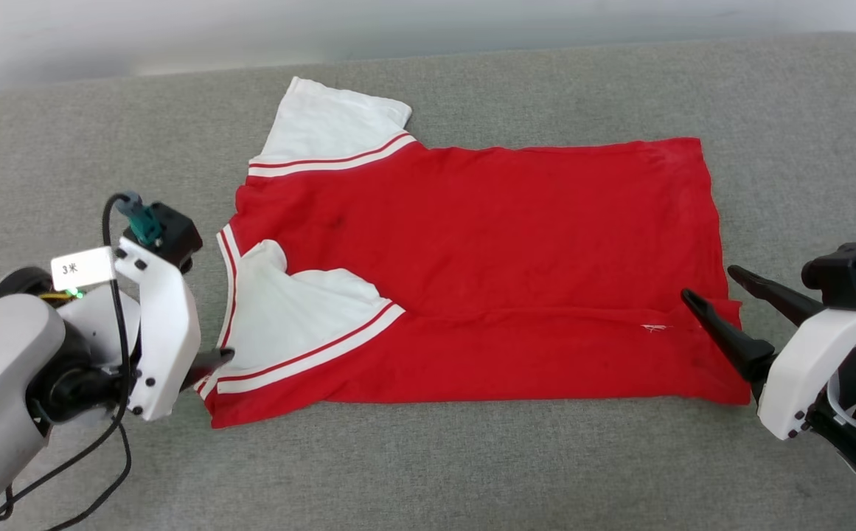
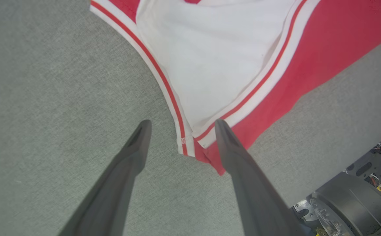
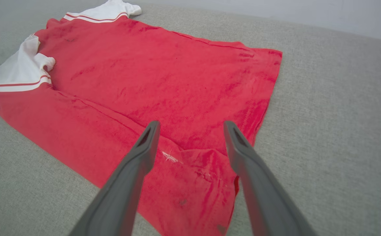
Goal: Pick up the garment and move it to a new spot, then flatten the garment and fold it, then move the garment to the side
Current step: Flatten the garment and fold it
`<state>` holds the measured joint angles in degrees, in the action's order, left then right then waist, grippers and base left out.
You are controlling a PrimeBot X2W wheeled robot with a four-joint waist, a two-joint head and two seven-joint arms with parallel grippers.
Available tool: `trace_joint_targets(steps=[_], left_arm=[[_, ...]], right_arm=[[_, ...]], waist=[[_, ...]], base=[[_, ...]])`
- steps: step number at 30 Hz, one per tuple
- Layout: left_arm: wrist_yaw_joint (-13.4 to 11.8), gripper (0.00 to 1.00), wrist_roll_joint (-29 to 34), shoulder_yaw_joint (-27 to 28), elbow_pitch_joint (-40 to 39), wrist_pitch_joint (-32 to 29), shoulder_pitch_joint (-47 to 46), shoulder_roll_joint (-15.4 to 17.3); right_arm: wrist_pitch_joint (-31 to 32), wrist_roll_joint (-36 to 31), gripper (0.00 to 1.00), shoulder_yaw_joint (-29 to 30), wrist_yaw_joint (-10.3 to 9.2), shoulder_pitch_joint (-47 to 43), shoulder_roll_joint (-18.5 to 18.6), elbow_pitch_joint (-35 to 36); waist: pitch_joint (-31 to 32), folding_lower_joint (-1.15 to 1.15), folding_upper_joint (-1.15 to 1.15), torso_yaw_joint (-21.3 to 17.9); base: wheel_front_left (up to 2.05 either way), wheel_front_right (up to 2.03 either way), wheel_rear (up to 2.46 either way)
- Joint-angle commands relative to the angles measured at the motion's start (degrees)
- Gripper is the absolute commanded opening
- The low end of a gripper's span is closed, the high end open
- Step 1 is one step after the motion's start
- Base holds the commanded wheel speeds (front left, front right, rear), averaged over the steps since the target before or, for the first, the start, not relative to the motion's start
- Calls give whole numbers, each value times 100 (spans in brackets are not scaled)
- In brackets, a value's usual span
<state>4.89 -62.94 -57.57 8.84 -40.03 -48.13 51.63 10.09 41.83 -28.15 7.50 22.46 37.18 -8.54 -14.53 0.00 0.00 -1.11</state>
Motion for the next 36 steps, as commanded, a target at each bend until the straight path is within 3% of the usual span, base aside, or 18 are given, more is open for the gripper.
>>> trace_joint_targets(steps=[1, 8, 14, 15, 16, 24, 31, 36], left_arm=[[-6, 100, -85, -84, 30, -197, 92, 27], [-32, 100, -47, -401, 277, -578, 287, -58], [-6, 100, 51, -593, 515, -525, 483, -189], [11, 27, 35, -601, 565, -455, 527, -247], [20, 0, 33, -597, 575, -396, 549, -268], [156, 0, 243, -568, 272, -37, 333, -216], [165, 0, 346, -555, -84, 41, 219, -128], [81, 0, 369, -499, -282, 98, 196, -57]], right_arm=[[33, -18, 100, -5, -2, 61, -37, 21], [82, 8, 100, -110, -2, 233, -102, -32], [84, 37, 100, -194, -2, 396, -133, -89], [94, 20, 100, -229, -2, 464, -85, -102], [108, 7, 100, -233, -2, 514, -47, -104], [927, -174, 100, -606, -3, 1136, 551, 59], [3131, 491, 100, -1090, -3, 1660, 1004, 93], [4237, 830, 100, -1152, -3, 1794, 723, -317]], waist=[[-45, 0, 0, -50], [-179, 0, 0, -179], [-224, 0, 0, -236], [-209, 0, 0, -244], [-192, 0, 0, -244], [13, 0, 0, -210], [75, 0, 0, -132], [-21, 0, 0, -94]], base=[[0, 0, 0], [0, 0, 0], [0, 0, 0], [0, 0, 0], [0, 0, 0], [0, 0, 0], [0, 0, 0], [0, 0, 0]])
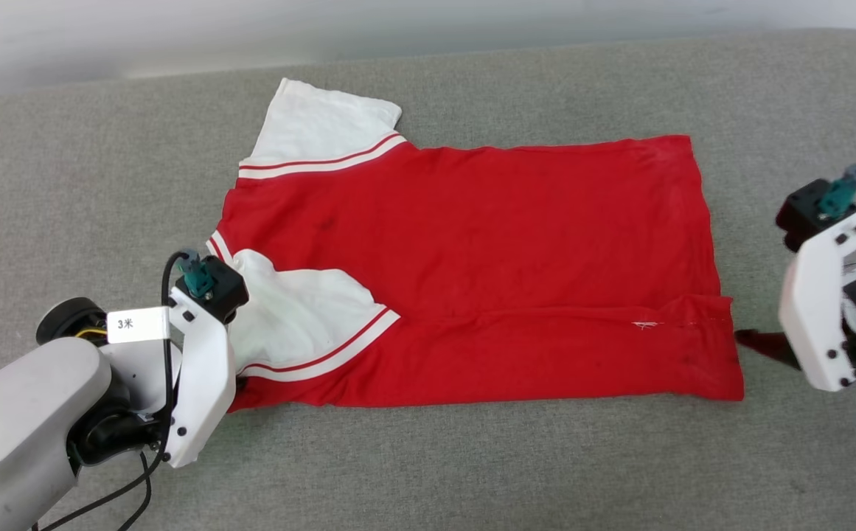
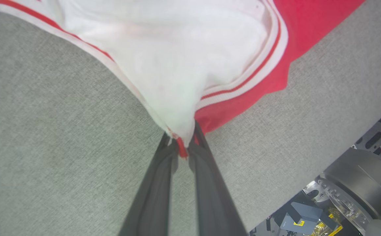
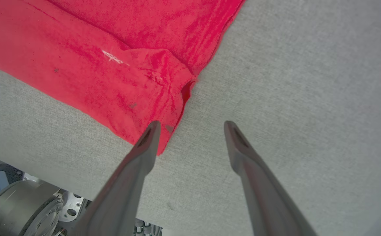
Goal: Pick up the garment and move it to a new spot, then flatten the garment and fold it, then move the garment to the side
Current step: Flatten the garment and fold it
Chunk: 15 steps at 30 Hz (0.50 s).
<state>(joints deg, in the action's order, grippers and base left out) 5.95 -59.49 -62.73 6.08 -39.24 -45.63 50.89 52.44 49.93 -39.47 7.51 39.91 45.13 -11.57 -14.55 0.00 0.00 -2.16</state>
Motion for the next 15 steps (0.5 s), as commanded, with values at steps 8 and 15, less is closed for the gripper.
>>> trace_joint_targets(steps=[8, 15], left_arm=[[-130, 0, 94, 79, -209, 118, -106, 49], [-195, 0, 42, 129, -231, 270, 13, 101]], right_arm=[[106, -149, 100, 68, -4, -223, -927, -1041], [-273, -141, 100, -175, -2, -769, -1514, -1565]], waist=[[-280, 0, 0, 120], [-416, 0, 0, 187]], base=[[0, 0, 0], [0, 0, 0]])
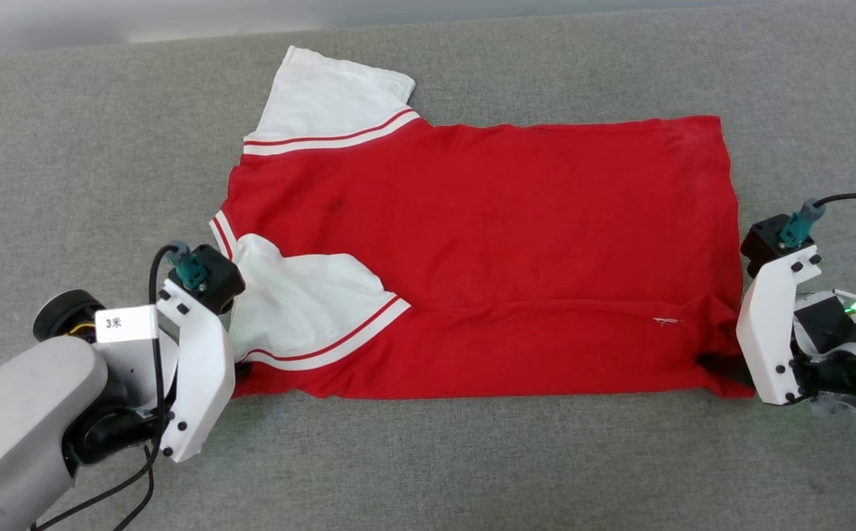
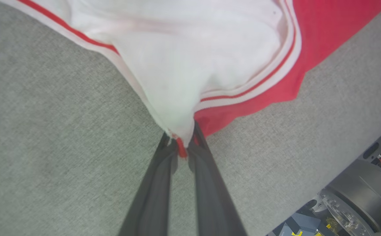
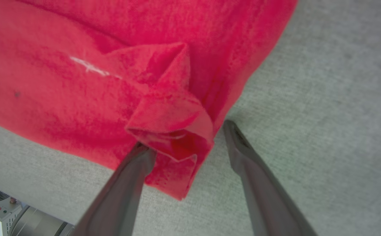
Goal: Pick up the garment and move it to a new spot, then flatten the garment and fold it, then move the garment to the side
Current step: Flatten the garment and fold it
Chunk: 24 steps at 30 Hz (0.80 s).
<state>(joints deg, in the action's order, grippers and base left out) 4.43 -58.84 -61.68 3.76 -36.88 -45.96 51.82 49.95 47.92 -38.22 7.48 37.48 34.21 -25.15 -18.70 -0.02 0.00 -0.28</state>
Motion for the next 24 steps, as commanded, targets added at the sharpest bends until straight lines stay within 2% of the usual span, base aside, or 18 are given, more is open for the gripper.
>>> trace_joint_targets(steps=[1, 2, 3, 12, 18, 24], left_arm=[[-44, 0, -39, 29, 8, 53, 78, 22], [-49, 0, -53, 27, 20, 82, 114, 35], [-55, 0, -87, 29, 32, 106, 146, 40], [-117, 0, -352, 46, -55, 316, 565, 261], [-204, 0, -538, -16, -306, 397, 967, 510], [-351, 0, -718, -100, -456, 551, 1380, 620]], right_arm=[[-127, 58, 100, -295, 2, -508, -424, -205], [-237, 15, 33, -310, 1, -456, -379, -184], [-332, -12, 0, -313, 2, -406, -318, -147], [-1035, 225, 0, -201, 0, -280, 511, 651], [-1189, 438, 0, -227, -1, -746, 1095, 1282], [-1204, 580, 0, -55, -3, -1446, 1368, 1597]], waist=[[12, 2, 0, -9], [40, 2, 0, -20], [78, 2, 0, -29], [657, 2, 0, -113], [907, 2, 0, -108], [929, 2, 0, -135]], base=[[0, 0, 0], [0, 0, 0], [0, 0, 0], [0, 0, 0], [0, 0, 0], [0, 0, 0]])
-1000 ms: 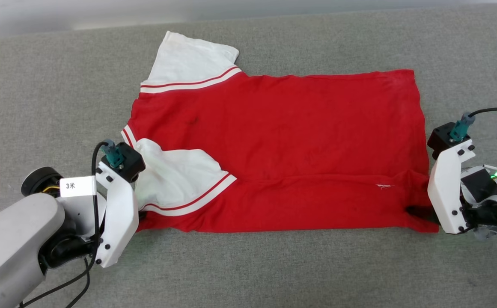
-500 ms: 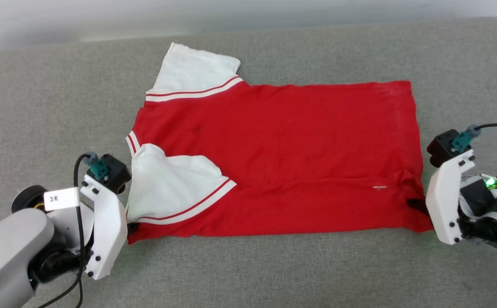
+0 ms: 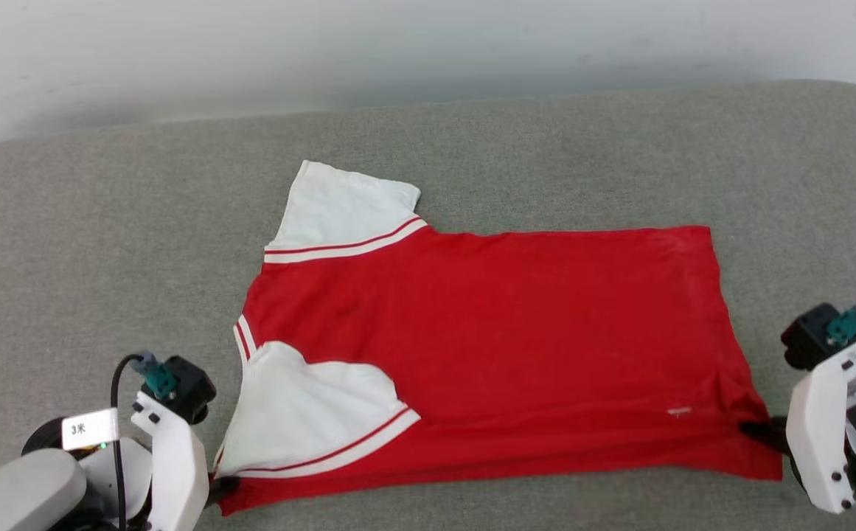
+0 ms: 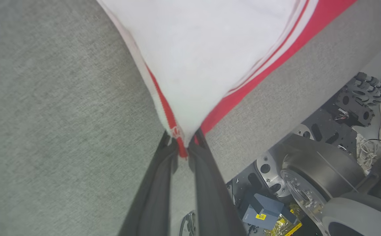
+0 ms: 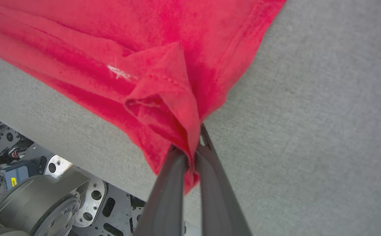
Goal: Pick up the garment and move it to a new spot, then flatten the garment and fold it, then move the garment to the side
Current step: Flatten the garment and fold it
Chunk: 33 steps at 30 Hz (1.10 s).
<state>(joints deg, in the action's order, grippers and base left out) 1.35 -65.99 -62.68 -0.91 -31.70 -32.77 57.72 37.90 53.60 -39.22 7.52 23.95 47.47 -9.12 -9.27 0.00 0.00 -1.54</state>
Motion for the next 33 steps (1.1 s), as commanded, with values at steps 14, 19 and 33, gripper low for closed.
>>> trace_joint_targets(steps=[14, 19, 33], left_arm=[[-153, 100, 251, 238, 198, 730, -66, -39], [-333, 100, 552, 606, 170, 1356, -344, 70], [-277, 100, 1134, 1266, 671, 1717, -1904, -310]], right_arm=[[-926, -597, 100, 661, -5, -377, -526, -139], [-1895, -967, 100, 1271, -4, -300, -866, 25], [-3477, -2918, 100, 3047, -5, -497, -2129, 1218]], waist=[[-49, 0, 0, -29], [-3, 0, 0, -77], [-758, 0, 0, -461]], base=[[0, 0, 0], [0, 0, 0], [0, 0, 0]])
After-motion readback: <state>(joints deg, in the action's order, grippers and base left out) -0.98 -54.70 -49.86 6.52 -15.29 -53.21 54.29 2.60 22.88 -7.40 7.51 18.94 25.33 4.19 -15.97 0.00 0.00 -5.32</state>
